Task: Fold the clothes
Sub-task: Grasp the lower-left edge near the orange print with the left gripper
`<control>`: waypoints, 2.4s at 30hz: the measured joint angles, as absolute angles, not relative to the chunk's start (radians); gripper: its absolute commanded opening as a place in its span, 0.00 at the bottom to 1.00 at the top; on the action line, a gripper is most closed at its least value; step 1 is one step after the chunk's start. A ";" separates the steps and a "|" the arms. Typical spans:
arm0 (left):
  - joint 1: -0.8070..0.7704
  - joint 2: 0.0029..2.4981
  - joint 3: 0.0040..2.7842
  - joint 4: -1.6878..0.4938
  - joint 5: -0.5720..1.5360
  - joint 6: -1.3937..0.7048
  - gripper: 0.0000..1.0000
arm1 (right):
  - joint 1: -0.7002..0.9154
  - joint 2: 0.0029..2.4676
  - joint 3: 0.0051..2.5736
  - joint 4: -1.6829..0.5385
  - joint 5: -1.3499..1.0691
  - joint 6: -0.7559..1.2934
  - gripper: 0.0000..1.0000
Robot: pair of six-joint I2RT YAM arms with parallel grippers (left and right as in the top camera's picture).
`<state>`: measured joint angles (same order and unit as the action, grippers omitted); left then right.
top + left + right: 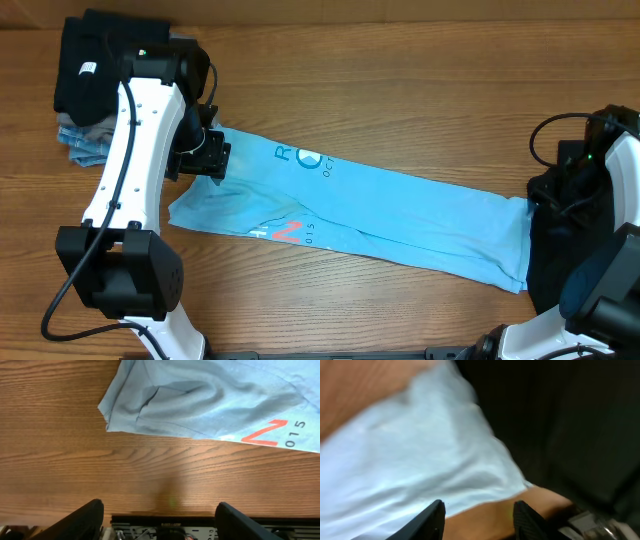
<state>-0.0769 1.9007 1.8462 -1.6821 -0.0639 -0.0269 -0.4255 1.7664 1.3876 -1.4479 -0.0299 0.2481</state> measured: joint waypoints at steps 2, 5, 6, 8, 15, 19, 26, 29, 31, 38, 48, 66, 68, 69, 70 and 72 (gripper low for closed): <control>-0.077 1.901 1.846 -1.678 -0.047 -0.027 0.69 | -0.426 1.766 1.388 -1.423 -0.097 0.218 0.48; -0.086 1.901 1.839 -1.662 -0.027 -0.027 0.69 | -0.426 1.766 1.388 -1.387 -0.210 0.178 0.48; -0.093 1.901 1.830 -1.646 -0.020 -0.027 0.70 | -0.426 1.766 1.388 -1.367 -0.250 0.169 0.48; -0.120 1.901 1.794 -1.600 -0.003 -0.028 0.71 | -0.425 1.766 1.388 -1.340 -0.321 0.151 0.49; -0.208 1.902 1.607 -1.427 0.019 -0.108 0.69 | -0.398 1.766 1.388 -1.298 -0.481 0.093 0.49; -0.200 1.903 1.547 -1.404 0.006 -0.166 0.68 | -0.373 1.766 1.388 -1.295 -0.510 0.076 0.50; -0.135 1.903 1.545 -1.336 -0.057 -0.194 0.76 | -0.350 1.766 1.388 -1.274 -0.521 0.070 0.51; -0.108 1.903 1.545 -1.275 -0.065 -0.194 0.79 | -0.334 1.766 1.388 -1.257 -0.521 0.070 0.53; -0.094 1.903 1.545 -1.240 -0.047 -0.192 0.80 | -0.321 1.766 1.388 -1.243 -0.522 0.070 0.54; -0.112 1.903 1.545 -1.286 0.084 -0.142 0.70 | -0.286 1.766 1.388 -1.234 -0.526 0.070 0.55; -0.274 1.903 1.391 -1.211 0.059 -0.063 0.59 | -0.286 1.766 1.388 -1.233 -0.527 0.070 0.54; -0.332 1.903 1.230 -0.999 -0.004 -0.022 0.25 | -0.286 1.766 1.388 -1.235 -0.527 0.070 0.55; -0.334 1.903 1.220 -1.005 -0.003 -0.016 0.13 | -0.286 1.766 1.388 -1.235 -0.528 0.070 0.54; -0.334 1.903 1.217 -1.009 -0.003 -0.012 0.05 | -0.286 1.766 1.388 -1.234 -0.528 0.070 0.54; -0.334 1.903 1.217 -1.013 -0.005 -0.007 0.04 | -0.285 1.766 1.388 -1.235 -0.528 0.071 0.54; -0.334 1.903 1.217 -1.027 -0.009 -0.004 0.04 | -0.286 1.766 1.388 -1.235 -0.527 0.070 0.54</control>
<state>-0.3344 1.9030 1.2171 -1.0267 -0.0086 -0.0036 -0.2855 1.7660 1.3876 -1.2346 -0.5274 0.0704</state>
